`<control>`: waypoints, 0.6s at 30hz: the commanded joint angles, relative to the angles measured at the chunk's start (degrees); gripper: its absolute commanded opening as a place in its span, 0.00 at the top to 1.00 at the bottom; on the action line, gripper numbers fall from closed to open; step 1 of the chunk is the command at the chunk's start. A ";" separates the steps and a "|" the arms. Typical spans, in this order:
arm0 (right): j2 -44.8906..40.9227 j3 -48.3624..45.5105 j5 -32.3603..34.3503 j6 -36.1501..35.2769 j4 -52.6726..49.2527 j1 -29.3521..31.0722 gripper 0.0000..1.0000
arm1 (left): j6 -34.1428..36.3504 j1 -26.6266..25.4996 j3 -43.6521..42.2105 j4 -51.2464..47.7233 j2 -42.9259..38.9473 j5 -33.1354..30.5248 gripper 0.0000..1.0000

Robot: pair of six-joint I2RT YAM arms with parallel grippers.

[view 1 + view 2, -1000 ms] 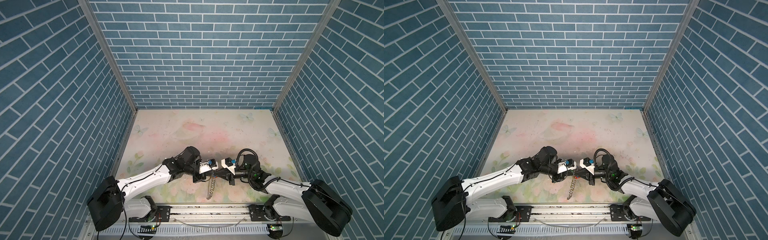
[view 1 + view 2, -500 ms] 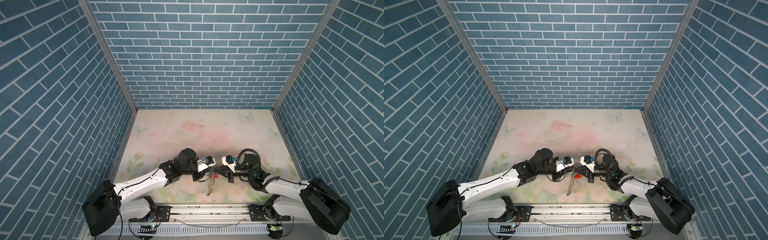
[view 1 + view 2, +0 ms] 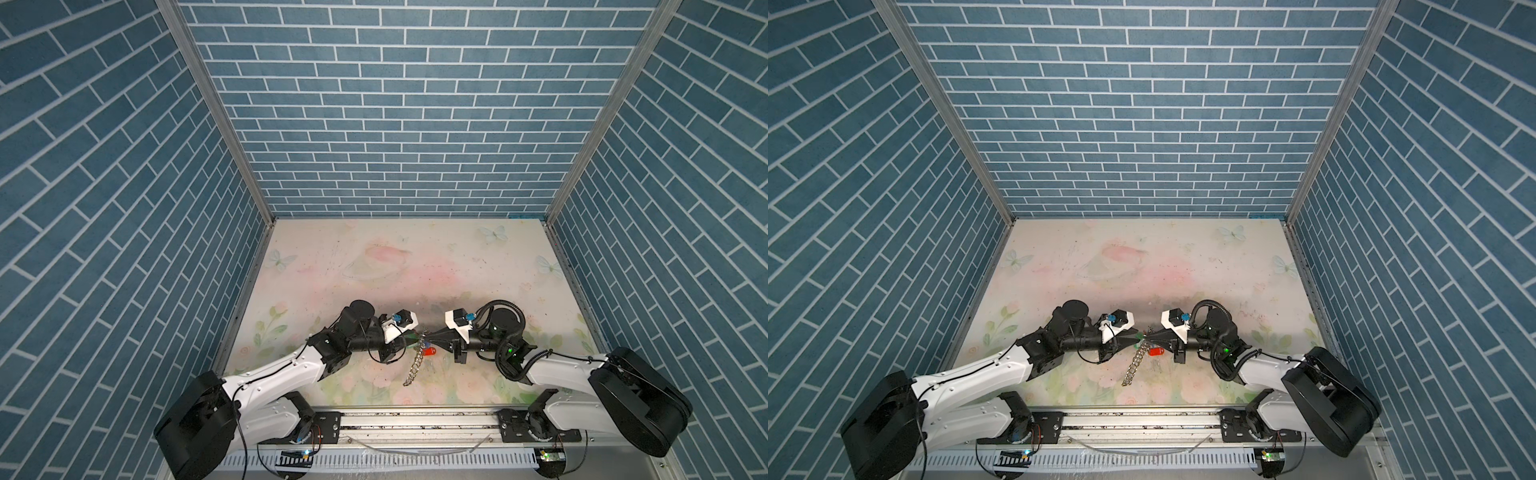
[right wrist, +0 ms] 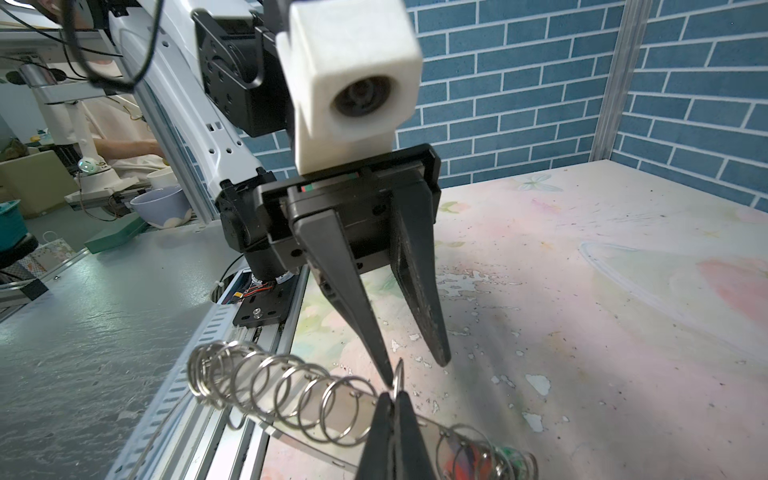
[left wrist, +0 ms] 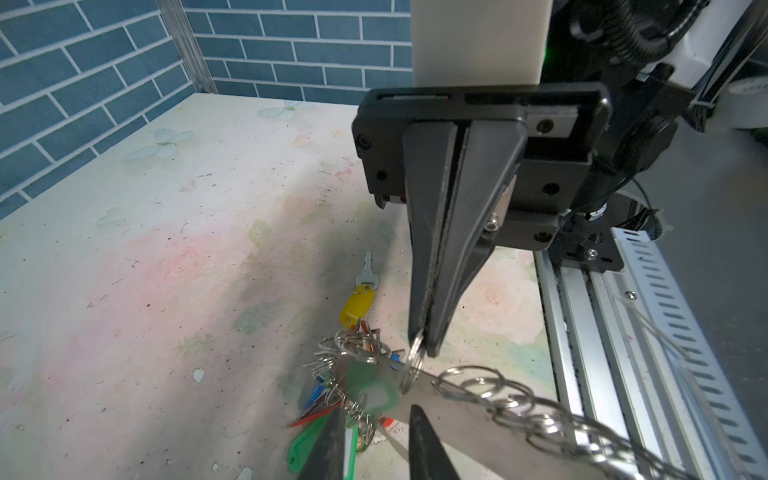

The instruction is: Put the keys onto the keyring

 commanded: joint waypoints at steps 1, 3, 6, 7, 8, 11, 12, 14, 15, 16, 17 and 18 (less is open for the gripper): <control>0.68 -1.22 -3.40 1.23 7.15 0.06 1.00 | -1.90 0.99 -0.51 3.95 0.19 7.30 0.75; 1.12 -1.43 -3.44 1.48 8.63 0.07 1.00 | -1.81 1.10 -0.21 3.57 0.59 8.87 0.78; 1.75 -1.21 -4.12 1.56 9.32 0.11 1.00 | -2.08 1.10 -0.28 3.97 0.98 10.01 0.81; 1.98 -1.21 -4.43 1.73 9.96 0.12 1.00 | -2.16 1.10 -0.28 4.16 1.06 10.18 0.82; 2.28 -1.16 -4.82 1.98 10.60 0.11 1.00 | -2.24 1.10 -0.20 4.18 1.16 10.24 0.83; 3.12 -1.21 -5.28 2.44 11.70 0.11 1.00 | -2.41 1.10 -0.01 4.23 1.11 10.67 0.86; 3.32 -1.19 -5.34 2.58 12.17 0.08 1.00 | -2.32 1.10 0.11 4.06 1.16 10.88 0.87; 3.60 -1.27 -5.59 2.93 13.05 0.11 1.00 | -2.30 1.10 0.39 3.68 1.30 10.92 0.88; 3.69 -1.22 -5.77 3.13 13.30 0.11 1.00 | -2.33 1.10 0.57 3.41 1.45 10.93 0.90; 3.83 -1.25 -5.82 3.27 13.55 0.11 1.00 | -2.35 1.10 0.72 3.32 1.50 10.98 0.91; 3.94 -1.29 -5.90 3.33 13.77 0.11 1.00 | -2.42 1.10 0.75 3.31 1.56 10.98 0.92; 4.04 -1.26 -5.91 3.37 13.89 0.11 1.00 | -2.55 1.10 0.79 3.34 1.67 11.07 0.93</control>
